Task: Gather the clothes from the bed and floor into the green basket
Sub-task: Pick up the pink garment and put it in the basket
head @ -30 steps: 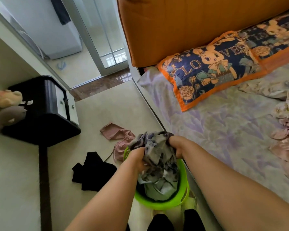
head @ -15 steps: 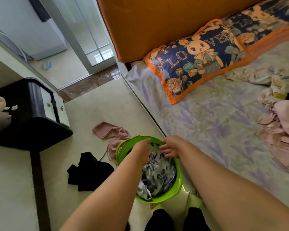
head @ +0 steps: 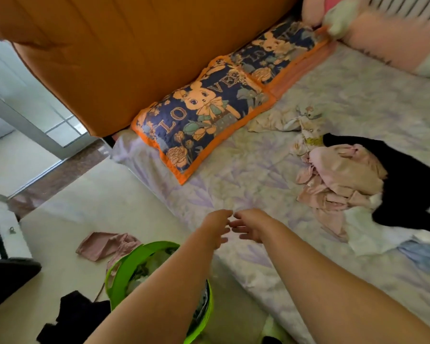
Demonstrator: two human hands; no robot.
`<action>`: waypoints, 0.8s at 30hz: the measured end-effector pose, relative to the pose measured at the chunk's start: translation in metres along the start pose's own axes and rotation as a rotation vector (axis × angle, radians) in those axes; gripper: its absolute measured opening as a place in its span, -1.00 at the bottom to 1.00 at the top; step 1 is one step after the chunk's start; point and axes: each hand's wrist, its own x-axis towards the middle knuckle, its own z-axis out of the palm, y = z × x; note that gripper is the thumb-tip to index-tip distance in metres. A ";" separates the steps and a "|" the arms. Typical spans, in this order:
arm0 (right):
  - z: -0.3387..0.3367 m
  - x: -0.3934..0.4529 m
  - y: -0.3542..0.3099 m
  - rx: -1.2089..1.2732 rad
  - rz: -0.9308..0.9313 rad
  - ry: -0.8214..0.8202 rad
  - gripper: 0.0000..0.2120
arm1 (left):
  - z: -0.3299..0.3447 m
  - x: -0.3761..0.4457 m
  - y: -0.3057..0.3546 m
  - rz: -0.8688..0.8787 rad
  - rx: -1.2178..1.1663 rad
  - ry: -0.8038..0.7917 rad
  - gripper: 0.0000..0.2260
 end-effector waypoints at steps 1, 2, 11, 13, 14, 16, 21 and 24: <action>-0.022 0.002 -0.001 0.028 0.001 0.015 -0.79 | 0.020 0.001 0.006 0.006 0.019 -0.008 -0.70; -0.052 0.004 -0.001 0.049 0.000 0.029 -0.76 | 0.048 0.002 0.015 0.012 0.044 -0.022 -0.72; -0.212 0.024 -0.002 0.226 -0.022 0.161 -0.83 | 0.205 0.030 0.064 0.062 0.244 -0.142 -0.67; -0.238 0.035 -0.003 0.268 -0.015 0.182 -0.84 | 0.235 0.040 0.076 0.070 0.300 -0.153 -0.68; -0.244 0.038 -0.005 0.277 -0.013 0.194 -0.85 | 0.242 0.044 0.080 0.073 0.328 -0.153 -0.69; -0.261 0.049 -0.010 0.252 0.002 0.228 -0.84 | 0.261 0.059 0.092 0.094 0.403 -0.166 -0.69; -0.296 0.100 -0.011 -0.127 -0.111 0.384 -0.68 | 0.283 0.109 0.112 0.213 0.677 -0.182 -0.52; -0.331 0.144 -0.007 -0.276 -0.143 0.519 -0.62 | 0.296 0.142 0.124 0.268 0.767 -0.219 -0.53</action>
